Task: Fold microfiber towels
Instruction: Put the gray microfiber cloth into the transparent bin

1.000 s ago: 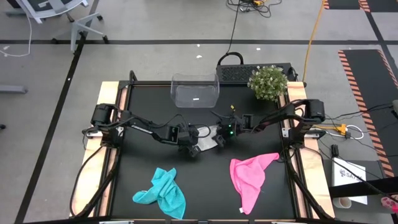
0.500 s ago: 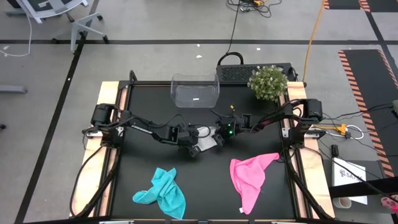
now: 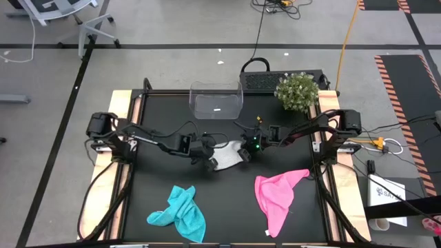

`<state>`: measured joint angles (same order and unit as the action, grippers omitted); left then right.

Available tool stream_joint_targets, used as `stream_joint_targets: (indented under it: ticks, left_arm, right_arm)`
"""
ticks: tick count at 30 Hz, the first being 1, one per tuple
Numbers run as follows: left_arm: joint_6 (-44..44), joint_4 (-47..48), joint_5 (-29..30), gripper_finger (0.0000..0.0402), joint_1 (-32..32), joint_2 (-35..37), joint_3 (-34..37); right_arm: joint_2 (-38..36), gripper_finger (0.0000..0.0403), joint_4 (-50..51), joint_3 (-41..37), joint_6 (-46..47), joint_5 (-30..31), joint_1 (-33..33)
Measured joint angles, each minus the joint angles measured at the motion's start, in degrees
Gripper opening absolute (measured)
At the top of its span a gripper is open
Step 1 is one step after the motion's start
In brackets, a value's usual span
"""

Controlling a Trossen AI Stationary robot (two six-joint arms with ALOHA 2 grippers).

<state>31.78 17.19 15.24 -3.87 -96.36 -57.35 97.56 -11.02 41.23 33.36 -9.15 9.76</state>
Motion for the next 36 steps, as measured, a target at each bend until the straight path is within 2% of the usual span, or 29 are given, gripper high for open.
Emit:
stream_joint_targets:
  ticks: [4,7,13,17,22,24,31,36]
  left_arm:
    - [0.1,3.9,3.5,0.0074,0.0,1.9,-0.1]
    - [1.9,6.6,5.4,0.0081,0.0,3.2,-0.1]
    - [2.9,13.8,10.7,0.0068,0.5,6.0,0.0]
    - [4.5,20.3,10.6,0.0056,1.3,7.9,0.0]
    - [7.7,26.0,10.5,0.0038,1.1,10.5,0.0]
    - [8.9,26.2,10.4,0.0031,0.8,11.5,-0.2]
    - [12.0,29.8,10.2,0.0005,-0.8,12.1,0.0]
    - [14.4,29.6,9.1,0.0011,-1.9,11.7,0.0]
  right_arm:
    - [-0.8,0.0008,-0.3,-0.1,0.5,0.1,0.0]
    - [-3.2,0.0008,0.0,0.3,1.8,0.1,-0.2]
    - [-10.9,0.0008,-0.7,4.8,1.5,-0.2,-0.3]
    - [-14.8,0.0008,-0.5,10.3,-1.8,-0.1,1.7]
    - [-15.9,0.0008,4.6,19.4,-9.2,-0.2,7.0]
    - [-15.2,0.0008,7.0,22.9,-12.0,-0.6,9.5]
    - [-7.5,0.0007,5.9,32.0,-12.9,-9.7,17.2]
    - [0.4,0.0007,5.8,37.2,-13.0,-12.0,19.3]
